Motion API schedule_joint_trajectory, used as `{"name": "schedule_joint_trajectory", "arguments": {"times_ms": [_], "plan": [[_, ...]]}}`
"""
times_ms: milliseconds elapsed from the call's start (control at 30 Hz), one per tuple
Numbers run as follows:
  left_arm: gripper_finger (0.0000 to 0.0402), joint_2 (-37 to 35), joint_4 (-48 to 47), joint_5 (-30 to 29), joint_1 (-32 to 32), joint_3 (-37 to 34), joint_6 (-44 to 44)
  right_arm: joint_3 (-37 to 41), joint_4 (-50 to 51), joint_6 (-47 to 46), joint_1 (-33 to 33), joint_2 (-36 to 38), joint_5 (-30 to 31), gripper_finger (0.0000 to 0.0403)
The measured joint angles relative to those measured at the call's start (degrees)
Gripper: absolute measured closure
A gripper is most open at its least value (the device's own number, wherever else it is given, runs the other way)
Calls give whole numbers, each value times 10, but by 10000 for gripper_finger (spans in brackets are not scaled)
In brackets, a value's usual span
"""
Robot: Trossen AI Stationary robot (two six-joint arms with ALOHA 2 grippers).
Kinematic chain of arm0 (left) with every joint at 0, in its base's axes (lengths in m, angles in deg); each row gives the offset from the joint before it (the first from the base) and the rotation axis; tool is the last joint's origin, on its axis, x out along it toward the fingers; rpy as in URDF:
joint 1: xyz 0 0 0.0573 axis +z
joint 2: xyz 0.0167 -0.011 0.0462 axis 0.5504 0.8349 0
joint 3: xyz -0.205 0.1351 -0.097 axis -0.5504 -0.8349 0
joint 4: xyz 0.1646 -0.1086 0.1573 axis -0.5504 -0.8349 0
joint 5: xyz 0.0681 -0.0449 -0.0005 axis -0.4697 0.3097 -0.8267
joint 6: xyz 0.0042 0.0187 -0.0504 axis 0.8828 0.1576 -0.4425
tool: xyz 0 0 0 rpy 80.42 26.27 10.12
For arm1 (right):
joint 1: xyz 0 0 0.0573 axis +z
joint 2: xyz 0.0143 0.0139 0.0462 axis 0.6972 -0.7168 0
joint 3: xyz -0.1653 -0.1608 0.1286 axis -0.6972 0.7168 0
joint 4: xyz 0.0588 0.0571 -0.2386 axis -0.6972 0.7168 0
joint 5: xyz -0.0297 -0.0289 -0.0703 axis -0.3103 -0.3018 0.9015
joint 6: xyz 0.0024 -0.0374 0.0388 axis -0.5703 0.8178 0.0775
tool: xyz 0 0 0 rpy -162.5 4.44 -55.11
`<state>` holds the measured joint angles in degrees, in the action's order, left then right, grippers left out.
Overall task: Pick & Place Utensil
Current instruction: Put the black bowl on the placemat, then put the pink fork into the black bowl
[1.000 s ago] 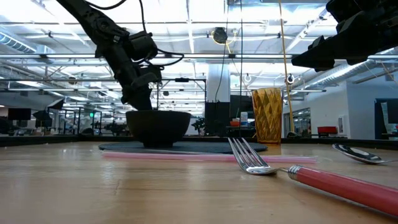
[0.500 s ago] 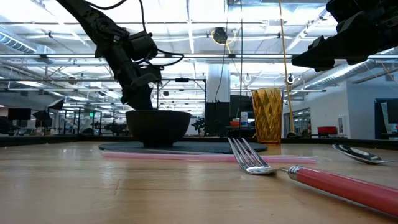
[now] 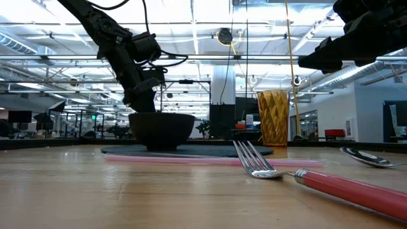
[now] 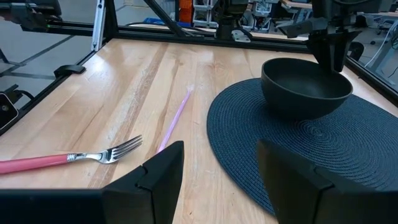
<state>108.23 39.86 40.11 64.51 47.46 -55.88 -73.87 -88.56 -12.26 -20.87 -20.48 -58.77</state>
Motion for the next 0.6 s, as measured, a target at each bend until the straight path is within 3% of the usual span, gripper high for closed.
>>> {"name": "schedule_joint_trajectory", "arguments": {"times_ms": [367,600], "plan": [[253,-108,-17,-36,-15,0,14,0,0,0,0,0,0,206],[279,-188,-46,-52,-119,1,31,0,0,0,0,0,0,206]]}}
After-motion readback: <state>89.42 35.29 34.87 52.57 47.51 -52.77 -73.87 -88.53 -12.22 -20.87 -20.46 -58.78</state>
